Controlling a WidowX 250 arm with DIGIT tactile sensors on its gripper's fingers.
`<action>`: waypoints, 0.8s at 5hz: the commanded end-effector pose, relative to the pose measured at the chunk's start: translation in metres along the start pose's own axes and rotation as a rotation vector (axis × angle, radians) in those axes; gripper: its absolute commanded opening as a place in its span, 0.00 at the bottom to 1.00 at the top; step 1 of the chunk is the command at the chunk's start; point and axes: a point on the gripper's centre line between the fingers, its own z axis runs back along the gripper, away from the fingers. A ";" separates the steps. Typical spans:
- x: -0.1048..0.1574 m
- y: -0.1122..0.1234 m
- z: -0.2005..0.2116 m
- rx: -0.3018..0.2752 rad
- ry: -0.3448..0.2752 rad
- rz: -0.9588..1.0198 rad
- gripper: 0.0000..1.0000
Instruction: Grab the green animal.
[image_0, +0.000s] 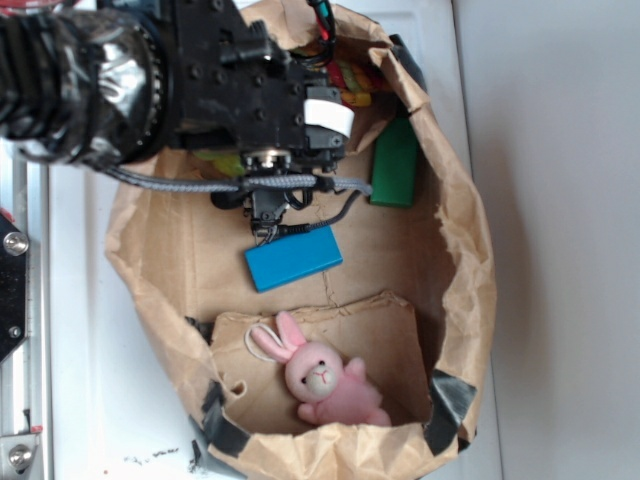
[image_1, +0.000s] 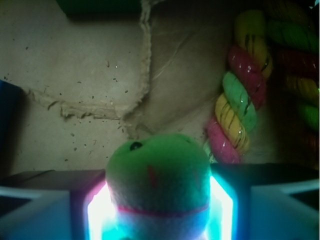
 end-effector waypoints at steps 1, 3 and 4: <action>0.019 0.004 0.075 -0.110 -0.087 0.066 0.00; 0.023 -0.019 0.142 -0.150 -0.155 0.152 0.00; 0.029 -0.027 0.153 -0.154 -0.159 0.160 0.00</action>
